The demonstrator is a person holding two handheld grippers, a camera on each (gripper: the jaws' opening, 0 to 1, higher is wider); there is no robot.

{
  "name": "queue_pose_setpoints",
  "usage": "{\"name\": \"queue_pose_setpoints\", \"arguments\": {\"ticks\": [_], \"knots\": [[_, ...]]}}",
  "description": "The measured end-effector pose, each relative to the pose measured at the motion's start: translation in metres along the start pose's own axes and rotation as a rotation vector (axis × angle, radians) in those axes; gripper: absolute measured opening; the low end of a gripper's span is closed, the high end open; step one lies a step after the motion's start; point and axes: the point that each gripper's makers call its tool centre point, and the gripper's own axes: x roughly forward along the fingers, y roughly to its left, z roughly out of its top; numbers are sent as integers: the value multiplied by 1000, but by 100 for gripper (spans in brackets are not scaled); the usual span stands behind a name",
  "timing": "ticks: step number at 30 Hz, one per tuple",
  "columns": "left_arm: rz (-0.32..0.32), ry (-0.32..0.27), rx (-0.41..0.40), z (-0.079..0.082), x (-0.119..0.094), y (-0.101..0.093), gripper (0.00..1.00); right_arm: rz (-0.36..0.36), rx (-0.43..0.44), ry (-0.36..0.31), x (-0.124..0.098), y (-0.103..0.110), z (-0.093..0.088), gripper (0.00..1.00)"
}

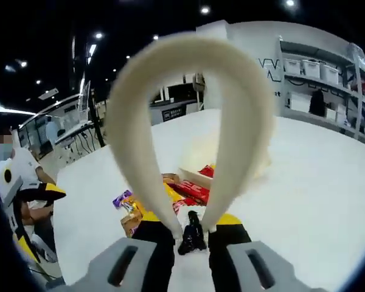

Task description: Place the target food into the container with the food tongs after gripping and lifting it, then release it inside without dropping or visibly crushing the food.

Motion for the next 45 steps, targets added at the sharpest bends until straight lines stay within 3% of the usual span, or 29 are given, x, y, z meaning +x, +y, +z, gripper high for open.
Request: {"name": "queue_pose_setpoints", "arguments": {"ticks": [7,17,24,31,45], "knots": [[0,-5,0,2,2,1,90,-3,-6,-34,1,-2,25,13],[-1,5,-17,-3,9,10,91,1,18,-61,34,-8,46,14],[25,19,-19,-6,12,30,91,-19,13,-51,62,-23,51,14],[40,-12,-12,9,10,38,91,-34,-16,-19,96,-32,55,14],[55,-11,6,12,10,52,91,-19,-27,3,126,-39,51,15]]}}
